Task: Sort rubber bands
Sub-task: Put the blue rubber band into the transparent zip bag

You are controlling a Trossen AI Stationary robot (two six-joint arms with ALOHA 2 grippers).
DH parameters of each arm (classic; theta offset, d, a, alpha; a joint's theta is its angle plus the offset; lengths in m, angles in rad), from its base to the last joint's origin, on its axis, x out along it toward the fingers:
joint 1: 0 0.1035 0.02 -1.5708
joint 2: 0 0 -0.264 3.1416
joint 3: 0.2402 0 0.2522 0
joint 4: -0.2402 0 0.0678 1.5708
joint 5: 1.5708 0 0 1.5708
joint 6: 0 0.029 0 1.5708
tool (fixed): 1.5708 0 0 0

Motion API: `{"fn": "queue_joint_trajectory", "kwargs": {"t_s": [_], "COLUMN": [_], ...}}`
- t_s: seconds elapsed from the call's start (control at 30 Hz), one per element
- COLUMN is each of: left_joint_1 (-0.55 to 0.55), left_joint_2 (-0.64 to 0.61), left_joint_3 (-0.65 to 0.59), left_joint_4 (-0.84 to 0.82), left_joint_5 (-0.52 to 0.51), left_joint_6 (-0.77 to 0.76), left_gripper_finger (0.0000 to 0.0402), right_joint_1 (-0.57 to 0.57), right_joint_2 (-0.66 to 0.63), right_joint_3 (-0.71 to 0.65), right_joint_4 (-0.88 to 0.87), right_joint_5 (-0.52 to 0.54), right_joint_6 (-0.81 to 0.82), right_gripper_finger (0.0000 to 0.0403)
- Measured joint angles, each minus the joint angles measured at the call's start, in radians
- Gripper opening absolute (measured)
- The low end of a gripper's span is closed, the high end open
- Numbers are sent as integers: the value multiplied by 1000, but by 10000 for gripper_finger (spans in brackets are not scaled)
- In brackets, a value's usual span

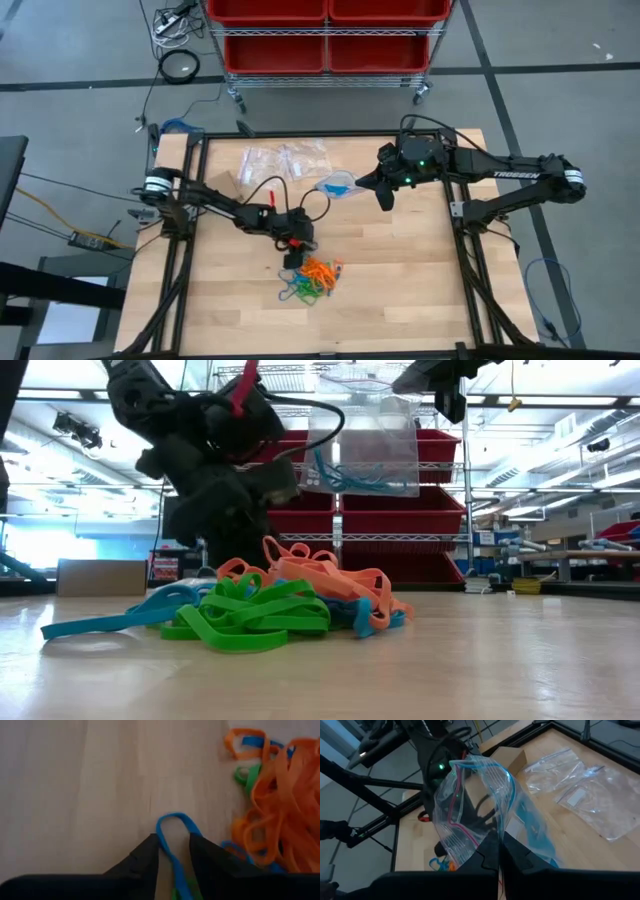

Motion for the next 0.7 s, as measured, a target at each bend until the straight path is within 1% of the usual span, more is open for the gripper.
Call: {"fn": "queue_joint_trajectory", "kwargs": {"t_s": [0.13,0.2,0.27,0.37,0.4,0.47,0.6,0.7], "left_joint_1": [0,-2,-7,-17,-21,-23,-23,-28], "left_joint_2": [55,81,102,109,108,101,84,52], "left_joint_3": [17,25,33,38,41,54,85,108], "left_joint_4": [34,34,44,55,58,44,8,-55], "left_joint_5": [-1,-11,-15,-32,-40,-56,-50,-46], "left_joint_6": [-3,3,20,54,67,88,122,130], "left_gripper_finger": [127,118,95,30,16,8,4,3], "right_joint_1": [0,0,0,0,0,0,0,0], "right_joint_2": [0,0,0,0,0,0,0,0], "right_joint_3": [0,0,0,0,0,0,0,0], "right_joint_4": [0,-2,2,0,0,1,0,-2], "right_joint_5": [0,0,0,0,0,0,0,0], "right_joint_6": [-8,-8,-9,-10,-10,-10,-9,-7], "right_gripper_finger": [0,0,0,0,0,0,0,0]}}
